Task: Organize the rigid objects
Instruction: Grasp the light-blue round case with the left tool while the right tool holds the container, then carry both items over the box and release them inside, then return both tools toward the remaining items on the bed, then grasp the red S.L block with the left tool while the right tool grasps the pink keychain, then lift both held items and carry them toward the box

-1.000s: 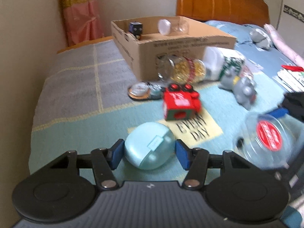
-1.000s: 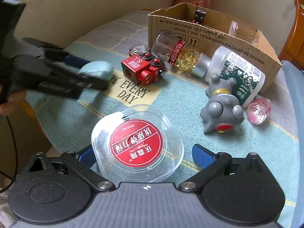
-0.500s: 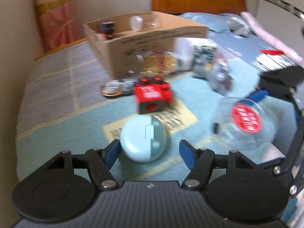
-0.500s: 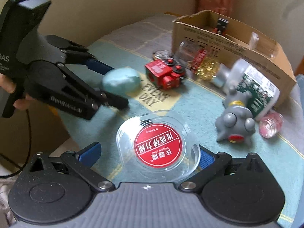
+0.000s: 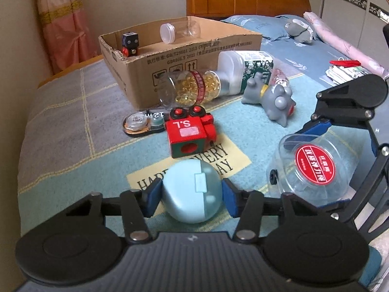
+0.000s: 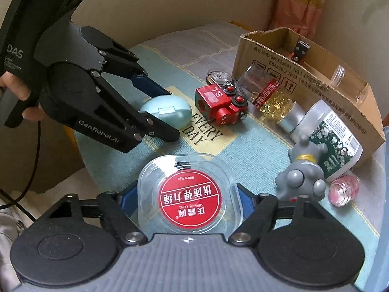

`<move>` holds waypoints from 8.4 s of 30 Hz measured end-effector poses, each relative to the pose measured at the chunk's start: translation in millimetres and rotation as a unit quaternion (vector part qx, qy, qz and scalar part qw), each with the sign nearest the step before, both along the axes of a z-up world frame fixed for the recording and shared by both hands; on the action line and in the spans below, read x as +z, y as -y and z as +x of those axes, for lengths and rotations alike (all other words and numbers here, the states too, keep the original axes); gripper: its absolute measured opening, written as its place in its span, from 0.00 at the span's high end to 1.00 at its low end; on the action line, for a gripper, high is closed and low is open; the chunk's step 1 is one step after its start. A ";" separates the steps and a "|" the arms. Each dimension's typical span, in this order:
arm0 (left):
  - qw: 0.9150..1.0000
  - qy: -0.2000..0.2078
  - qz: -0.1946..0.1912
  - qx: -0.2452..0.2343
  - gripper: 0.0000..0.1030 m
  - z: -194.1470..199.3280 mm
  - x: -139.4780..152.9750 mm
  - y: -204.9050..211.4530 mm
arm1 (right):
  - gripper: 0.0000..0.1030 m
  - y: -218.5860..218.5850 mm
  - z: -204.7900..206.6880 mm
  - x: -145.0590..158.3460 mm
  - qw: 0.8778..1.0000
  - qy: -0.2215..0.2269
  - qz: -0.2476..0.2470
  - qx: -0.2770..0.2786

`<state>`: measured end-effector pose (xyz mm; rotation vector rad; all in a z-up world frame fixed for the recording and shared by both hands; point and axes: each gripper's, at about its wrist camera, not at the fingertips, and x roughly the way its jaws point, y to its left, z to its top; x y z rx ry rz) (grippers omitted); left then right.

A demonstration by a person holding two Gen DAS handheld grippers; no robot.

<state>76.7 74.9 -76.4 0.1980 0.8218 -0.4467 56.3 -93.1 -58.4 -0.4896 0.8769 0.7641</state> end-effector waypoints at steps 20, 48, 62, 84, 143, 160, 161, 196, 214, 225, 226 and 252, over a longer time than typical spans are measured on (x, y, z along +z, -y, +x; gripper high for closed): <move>0.999 -0.009 0.012 0.029 0.50 3.5 31.9 -0.9 | 0.20 22.3 17.7 29.8 0.999 0.006 0.023 -0.038; 0.997 0.078 0.005 0.004 0.50 133.5 113.9 43.9 | 0.20 58.9 130.4 104.3 0.985 0.080 0.087 -0.126; 0.993 0.102 0.013 0.053 0.05 142.7 91.6 28.9 | 0.20 63.0 181.9 104.3 0.979 0.071 0.086 -0.173; 0.989 0.075 -0.004 0.127 0.02 93.6 86.0 9.0 | 0.00 63.0 194.5 101.7 0.966 0.068 0.100 -0.228; 0.995 0.000 -0.007 0.102 0.46 61.0 0.2 39.9 | 0.00 155.9 86.5 -29.1 0.969 0.035 0.059 -0.235; 0.993 -0.005 -0.007 0.122 0.49 52.1 1.6 32.3 | 0.01 142.6 131.1 -24.5 0.992 0.024 0.044 -0.113; 0.992 -0.006 -0.008 0.123 0.49 52.3 1.6 32.4 | 0.01 141.1 133.4 -23.8 0.993 0.027 0.041 -0.105; 0.992 0.002 -0.007 0.123 0.49 43.1 0.5 31.4 | 0.41 137.7 27.8 -12.8 0.956 0.010 0.078 -0.282; 0.991 0.008 -0.007 0.131 0.48 42.2 -1.2 33.5 | 0.30 121.9 28.3 -16.9 0.961 0.035 0.056 -0.269; 0.994 -0.008 0.004 0.104 0.49 45.6 3.3 36.3 | 0.45 117.0 28.5 -12.1 0.969 0.039 0.033 -0.240; 0.995 -0.009 0.008 0.097 0.49 45.4 4.6 36.9 | 0.45 116.8 29.1 -11.0 0.971 0.038 0.028 -0.235; 0.999 0.034 0.018 -0.006 0.50 80.0 110.2 39.8 | 0.46 117.6 60.4 96.8 0.983 0.106 0.055 -0.141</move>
